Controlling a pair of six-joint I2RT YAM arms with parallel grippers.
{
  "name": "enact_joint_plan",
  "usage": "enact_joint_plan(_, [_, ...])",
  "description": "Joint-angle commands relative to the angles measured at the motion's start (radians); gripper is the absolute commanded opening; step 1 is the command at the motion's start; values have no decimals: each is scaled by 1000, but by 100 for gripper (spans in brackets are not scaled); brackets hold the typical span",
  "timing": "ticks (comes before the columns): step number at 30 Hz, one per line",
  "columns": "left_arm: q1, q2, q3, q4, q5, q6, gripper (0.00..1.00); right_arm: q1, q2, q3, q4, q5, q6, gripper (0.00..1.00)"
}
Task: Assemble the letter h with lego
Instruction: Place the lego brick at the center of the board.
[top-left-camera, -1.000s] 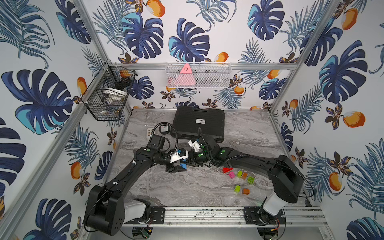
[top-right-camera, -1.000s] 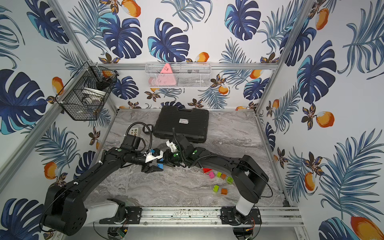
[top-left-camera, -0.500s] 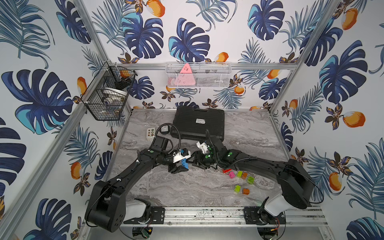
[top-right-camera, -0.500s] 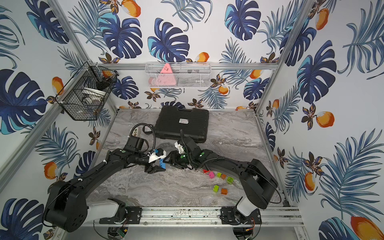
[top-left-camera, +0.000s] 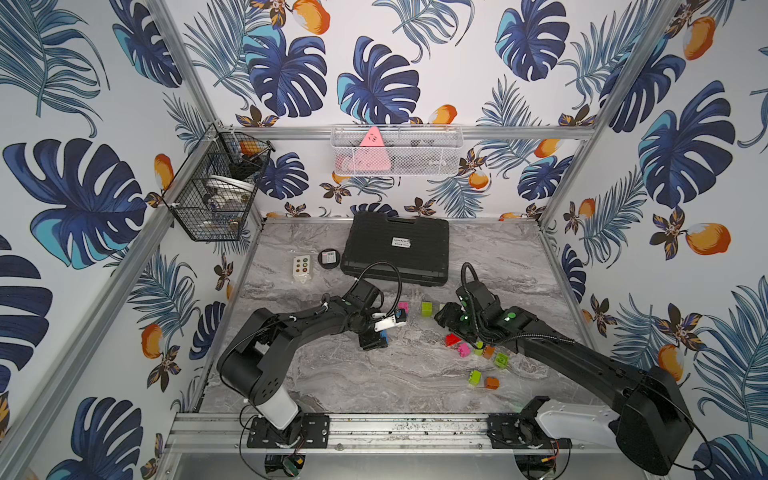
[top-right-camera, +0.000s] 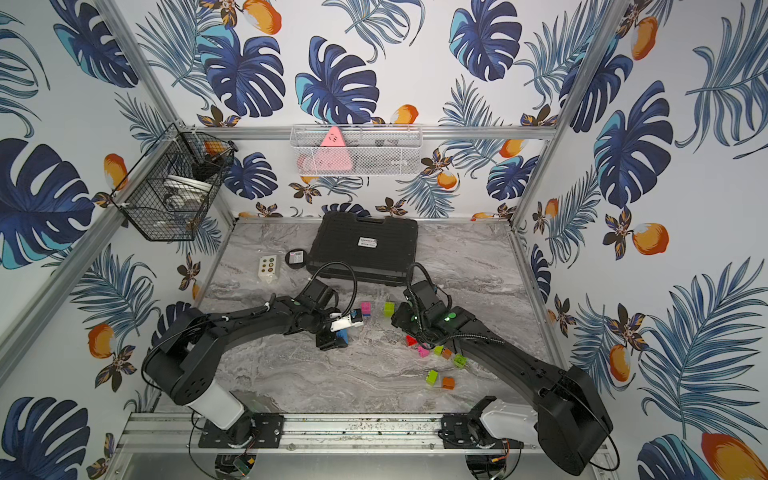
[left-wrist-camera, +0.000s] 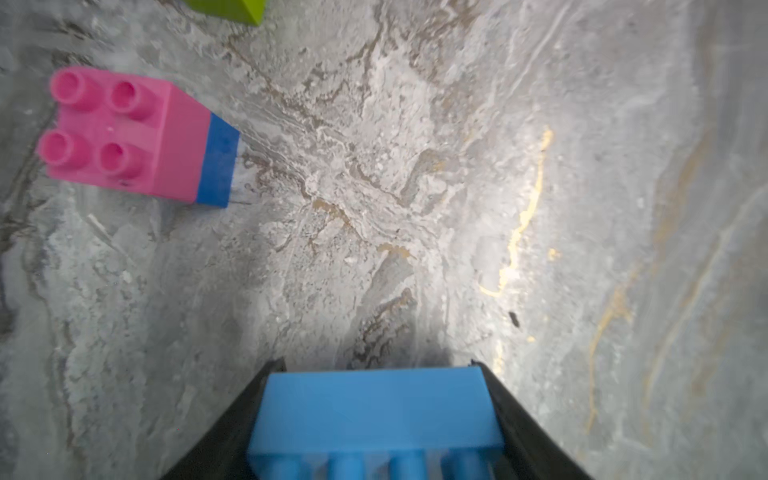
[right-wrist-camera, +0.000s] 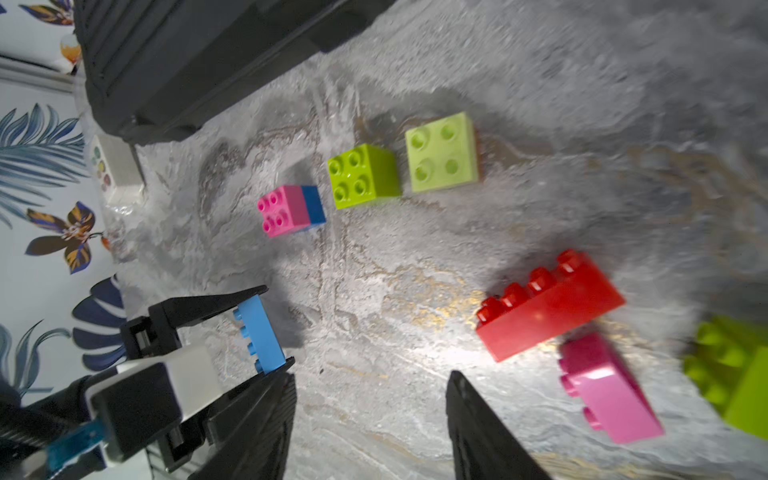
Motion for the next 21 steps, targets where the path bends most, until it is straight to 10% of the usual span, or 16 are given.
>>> enact_joint_plan(1, [-18, 41, 31, -27, -69, -36, 54, -3, -5, 27, -117, 102, -58, 61])
enact_joint_plan(11, [41, 8, 70, -76, 77, -103, 90, -5, 176, 221, -227, 89, -252, 61])
enact_joint_plan(21, [282, -127, 38, -130, 191, -102, 97, -6, 474, 458, -260, 81, -314, 59])
